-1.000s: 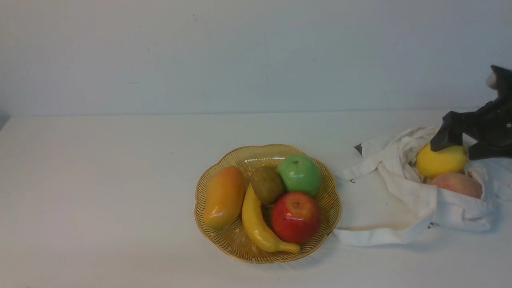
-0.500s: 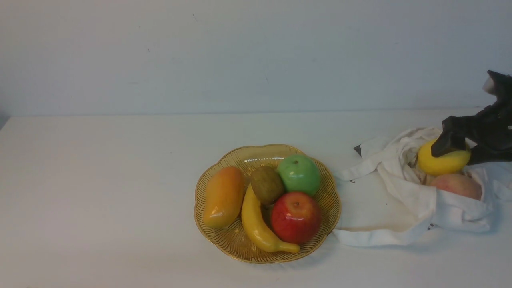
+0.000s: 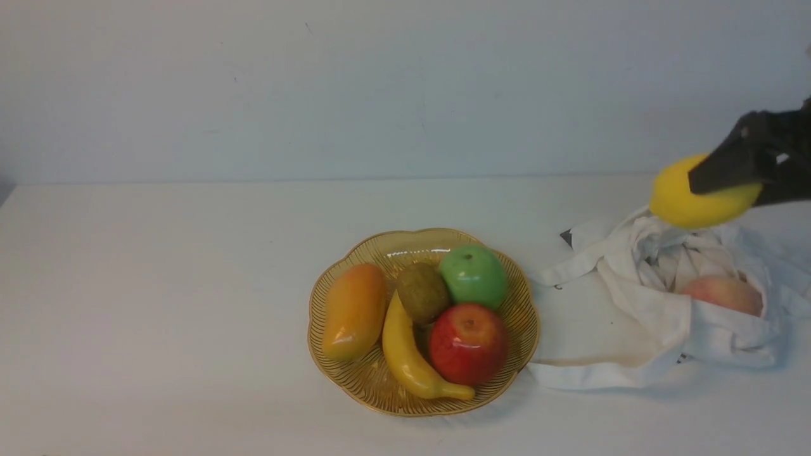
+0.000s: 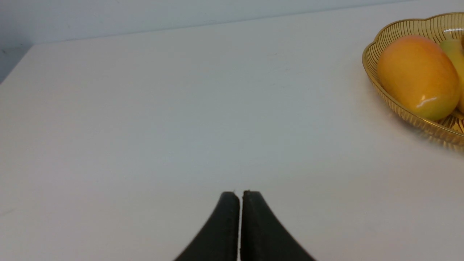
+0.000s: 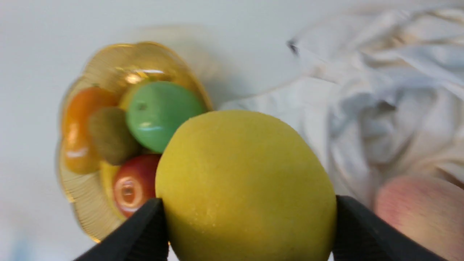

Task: Take the fruit out of the cloth bag on the white table and place them on a plate.
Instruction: 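Move the lemon from the bag and place it in the dish with the right gripper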

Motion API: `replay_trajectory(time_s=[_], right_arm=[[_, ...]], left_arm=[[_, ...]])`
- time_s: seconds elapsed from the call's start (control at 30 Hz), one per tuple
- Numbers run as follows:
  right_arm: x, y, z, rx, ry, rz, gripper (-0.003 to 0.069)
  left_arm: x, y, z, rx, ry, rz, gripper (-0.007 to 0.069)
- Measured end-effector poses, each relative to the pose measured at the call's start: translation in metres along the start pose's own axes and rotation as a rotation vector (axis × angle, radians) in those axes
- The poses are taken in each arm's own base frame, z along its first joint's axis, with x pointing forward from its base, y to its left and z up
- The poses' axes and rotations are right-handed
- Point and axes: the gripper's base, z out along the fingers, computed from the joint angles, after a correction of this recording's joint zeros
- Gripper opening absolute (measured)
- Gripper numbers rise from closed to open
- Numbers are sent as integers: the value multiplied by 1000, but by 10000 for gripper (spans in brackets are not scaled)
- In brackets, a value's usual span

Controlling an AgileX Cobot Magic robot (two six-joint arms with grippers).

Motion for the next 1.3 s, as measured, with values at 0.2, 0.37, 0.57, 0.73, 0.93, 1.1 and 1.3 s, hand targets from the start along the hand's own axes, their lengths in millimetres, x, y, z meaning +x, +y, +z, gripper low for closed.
replay_trajectory(time_s=[0.2,0.37,0.57,0.73,0.93,1.1,1.3], right_arm=[[4,77,8,-183,1,-200,522],[18,135,47,-285,68,-331,522],[36,174,102,-328,140,-396,522],[57,178,169,-288,242,-413,522],[66,166,210,-231,261,-386,522],[65,161,220,-207,239,-374,522],[66,160,222,-209,244,-365,522]], left_arm=[[0,0,0,0,0,0,-8],[0,0,0,0,0,0,-8],[0,0,0,0,0,0,-8],[0,0,0,0,0,0,-8],[0,0,0,0,0,0,-8],[0,0,0,0,0,0,-8],[0,0,0,0,0,0,-8]])
